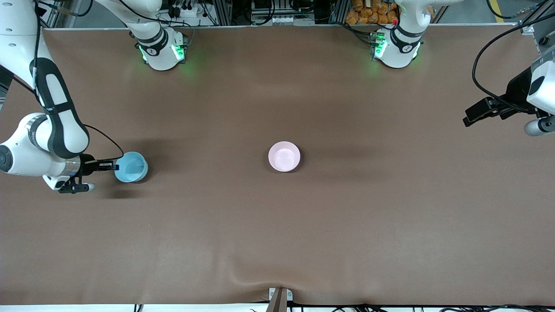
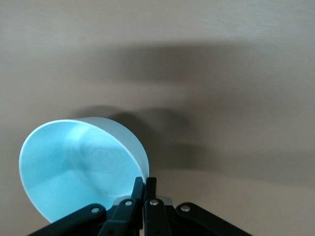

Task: Stack pink and blue bowls on white bowl
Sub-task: 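Return the left gripper to rest while the right gripper reaches the blue bowl, then carry the blue bowl with the right gripper onto the pink bowl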

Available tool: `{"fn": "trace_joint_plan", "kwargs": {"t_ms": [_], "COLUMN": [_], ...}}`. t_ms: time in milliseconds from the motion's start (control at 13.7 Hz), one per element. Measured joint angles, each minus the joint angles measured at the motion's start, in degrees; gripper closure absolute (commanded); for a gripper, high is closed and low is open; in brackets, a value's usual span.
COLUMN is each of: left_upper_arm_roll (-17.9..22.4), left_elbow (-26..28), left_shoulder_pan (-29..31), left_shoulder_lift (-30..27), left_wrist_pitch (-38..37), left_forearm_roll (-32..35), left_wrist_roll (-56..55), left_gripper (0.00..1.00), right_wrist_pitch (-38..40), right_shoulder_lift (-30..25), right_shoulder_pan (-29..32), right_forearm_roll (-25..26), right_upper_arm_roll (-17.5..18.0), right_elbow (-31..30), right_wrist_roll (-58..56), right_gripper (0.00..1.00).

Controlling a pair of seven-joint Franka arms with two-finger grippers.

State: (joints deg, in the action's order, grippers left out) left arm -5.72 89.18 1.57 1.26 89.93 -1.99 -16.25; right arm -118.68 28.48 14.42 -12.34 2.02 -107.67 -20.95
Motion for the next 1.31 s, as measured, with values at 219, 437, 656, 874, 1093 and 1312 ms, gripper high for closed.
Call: {"fn": "trace_joint_plan", "kwargs": {"t_ms": [219, 437, 656, 874, 1093, 1312], "left_upper_arm_roll": [-0.04, -0.06, -0.07, -0.11, -0.14, -0.14], "left_elbow": [-0.06, -0.14, -0.14, -0.15, -0.15, -0.15], "left_shoulder_pan": [-0.01, -0.02, -0.03, -0.05, -0.08, -0.07], "left_shoulder_lift": [-0.02, -0.03, -0.03, -0.03, -0.03, -0.03], "left_wrist_pitch": [0.0, 0.0, 0.0, 0.04, 0.22, 0.26], "left_forearm_roll": [-0.03, -0.03, -0.03, -0.03, -0.12, -0.16], "left_wrist_roll": [0.0, 0.0, 0.0, 0.0, 0.0, 0.0], "left_gripper": [0.0, 0.0, 0.0, 0.0, 0.0, 0.0], "right_wrist_pitch": [5.02, 5.96, 5.49, 2.68, -2.95, -6.38], "right_shoulder_lift": [-1.69, -2.43, -2.45, -2.42, -1.0, 1.11], "right_shoulder_pan": [-4.76, -12.9, -19.62, -24.15, -32.21, -39.2], "right_forearm_roll": [-0.98, -1.31, -1.34, -1.37, -1.37, -1.29], "right_upper_arm_roll": [0.72, 3.13, 7.78, 11.42, 11.98, 11.95], "right_elbow": [3.59, 7.19, 10.86, 12.58, 12.51, 12.38], "right_wrist_roll": [10.67, 26.94, 43.68, 57.09, 68.83, 76.99], "right_gripper": [1.0, 1.0, 1.0, 1.0, 1.0, 1.0]}}
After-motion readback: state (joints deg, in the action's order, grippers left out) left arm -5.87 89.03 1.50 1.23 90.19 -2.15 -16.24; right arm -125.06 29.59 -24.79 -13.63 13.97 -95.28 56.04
